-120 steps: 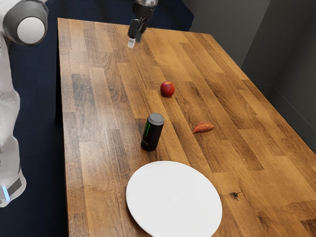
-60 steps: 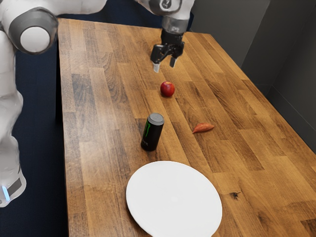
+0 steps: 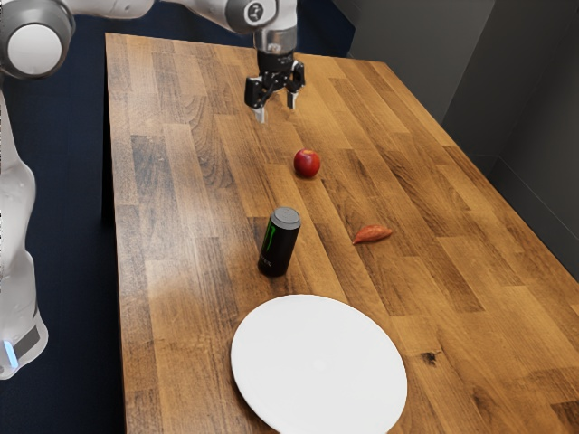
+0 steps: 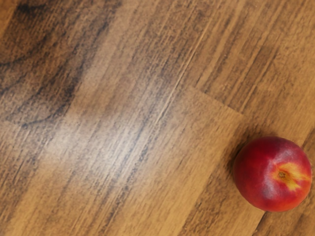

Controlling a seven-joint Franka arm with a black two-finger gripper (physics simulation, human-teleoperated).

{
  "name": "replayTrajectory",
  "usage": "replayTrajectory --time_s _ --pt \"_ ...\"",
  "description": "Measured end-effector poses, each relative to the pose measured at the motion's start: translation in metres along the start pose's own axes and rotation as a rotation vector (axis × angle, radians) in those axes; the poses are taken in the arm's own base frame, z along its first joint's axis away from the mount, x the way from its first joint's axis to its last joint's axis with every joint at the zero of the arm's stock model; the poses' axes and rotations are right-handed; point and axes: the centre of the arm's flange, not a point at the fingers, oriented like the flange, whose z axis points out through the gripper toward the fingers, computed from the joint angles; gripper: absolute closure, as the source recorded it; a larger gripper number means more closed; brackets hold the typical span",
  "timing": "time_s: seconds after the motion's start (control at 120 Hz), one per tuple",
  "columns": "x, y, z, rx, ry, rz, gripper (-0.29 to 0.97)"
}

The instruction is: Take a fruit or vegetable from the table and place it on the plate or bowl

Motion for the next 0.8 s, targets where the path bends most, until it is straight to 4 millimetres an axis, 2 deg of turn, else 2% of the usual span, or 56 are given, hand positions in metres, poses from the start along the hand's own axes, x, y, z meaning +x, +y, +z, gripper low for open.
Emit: replayTrajectory --time_s 0.125,0.3,0.35,0.442,0.492,0.542,0.683,0.8 --pt "0.043 0.013 0.006 -0.010 0.016 -0.042 0.00" --pt "0.066 0.039 0.023 -0.011 0.038 -0.044 0.00" --pt "0.051 0.046 0.032 -0.004 0.035 -0.012 0.00" --pt "-0.021 0.046 0.049 0.014 0.004 0.116 0.00" --pt "-0.042 0.041 0.052 0.018 -0.012 0.158 0.00" --pt "-0.041 0.036 0.053 0.023 -0.026 0.161 0.00" --pt "-0.008 0.030 0.069 0.043 -0.042 0.118 0.00" --pt "-0.017 0.029 0.074 0.038 -0.046 0.145 0.00"
